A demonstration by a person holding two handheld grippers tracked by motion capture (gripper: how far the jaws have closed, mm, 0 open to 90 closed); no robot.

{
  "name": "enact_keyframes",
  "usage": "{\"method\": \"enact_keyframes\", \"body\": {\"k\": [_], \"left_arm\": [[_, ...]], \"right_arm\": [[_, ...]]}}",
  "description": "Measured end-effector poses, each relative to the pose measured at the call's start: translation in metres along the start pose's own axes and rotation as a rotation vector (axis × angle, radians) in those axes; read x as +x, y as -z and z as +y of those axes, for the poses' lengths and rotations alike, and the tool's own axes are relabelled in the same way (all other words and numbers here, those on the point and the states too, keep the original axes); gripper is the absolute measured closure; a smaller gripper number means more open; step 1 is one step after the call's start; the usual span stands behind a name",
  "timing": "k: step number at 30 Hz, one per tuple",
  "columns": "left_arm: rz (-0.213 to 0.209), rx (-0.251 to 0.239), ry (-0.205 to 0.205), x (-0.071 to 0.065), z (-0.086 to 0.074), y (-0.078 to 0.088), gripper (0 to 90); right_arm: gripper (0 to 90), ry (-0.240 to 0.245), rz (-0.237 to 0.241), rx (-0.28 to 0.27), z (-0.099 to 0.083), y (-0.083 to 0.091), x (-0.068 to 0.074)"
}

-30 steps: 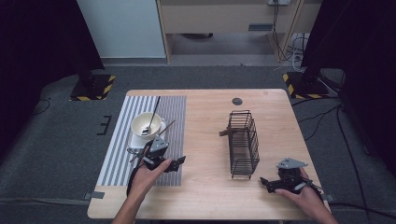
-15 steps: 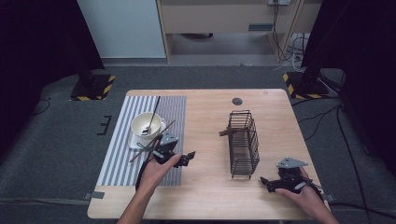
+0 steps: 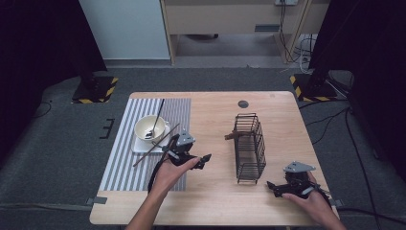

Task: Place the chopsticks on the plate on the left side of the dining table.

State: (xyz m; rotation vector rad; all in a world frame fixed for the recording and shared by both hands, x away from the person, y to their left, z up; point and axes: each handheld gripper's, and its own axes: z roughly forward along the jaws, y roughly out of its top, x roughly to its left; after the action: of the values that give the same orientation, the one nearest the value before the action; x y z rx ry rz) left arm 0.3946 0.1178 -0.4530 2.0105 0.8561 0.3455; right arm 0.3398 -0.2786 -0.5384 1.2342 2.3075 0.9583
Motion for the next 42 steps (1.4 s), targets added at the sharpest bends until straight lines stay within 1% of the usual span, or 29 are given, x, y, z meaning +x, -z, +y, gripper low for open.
{"method": "enact_keyframes", "body": {"k": [2,9,12,16,22,28,30,35,40,42], "left_arm": [[0.0,-0.006,-0.003,-0.003,0.002,0.0,6.9],[-0.024,-0.008,-0.019,-0.014,0.009,-0.005,6.6],[-0.028,0.0,-0.029,-0.021,0.014,-0.01,7.1],[-0.038,-0.006,-0.041,-0.028,0.021,-0.013,7.3],[-0.05,-0.017,-0.059,-0.035,0.03,-0.009,9.1],[-0.068,-0.04,-0.059,-0.038,0.036,-0.004,10.8],[-0.073,-0.039,-0.066,-0.039,0.037,-0.003,11.2],[-0.091,-0.043,-0.052,-0.036,0.04,0.0,11.9],[-0.12,-0.075,-0.03,-0.037,0.049,0.007,12.3],[-0.123,-0.081,-0.032,-0.039,0.053,0.01,12.5]], "right_arm": [[0.2,0.0,-0.001,0.001,0.0,0.0,0.0],[0.2,0.0,0.0,0.002,0.0,0.0,0.0],[0.2,0.0,0.0,0.002,0.0,0.0,0.0],[0.2,0.0,0.0,0.002,0.0,0.0,0.0],[0.2,0.0,-0.001,0.001,0.0,0.0,0.0],[0.2,0.0,0.001,0.002,0.0,0.0,0.0],[0.2,0.0,0.0,0.0,0.0,0.0,0.0],[0.2,0.0,0.0,0.002,0.0,0.0,0.0],[0.2,-0.003,-0.001,0.003,0.0,0.0,0.0],[0.2,-0.003,-0.001,0.003,0.0,0.0,0.0]]}}
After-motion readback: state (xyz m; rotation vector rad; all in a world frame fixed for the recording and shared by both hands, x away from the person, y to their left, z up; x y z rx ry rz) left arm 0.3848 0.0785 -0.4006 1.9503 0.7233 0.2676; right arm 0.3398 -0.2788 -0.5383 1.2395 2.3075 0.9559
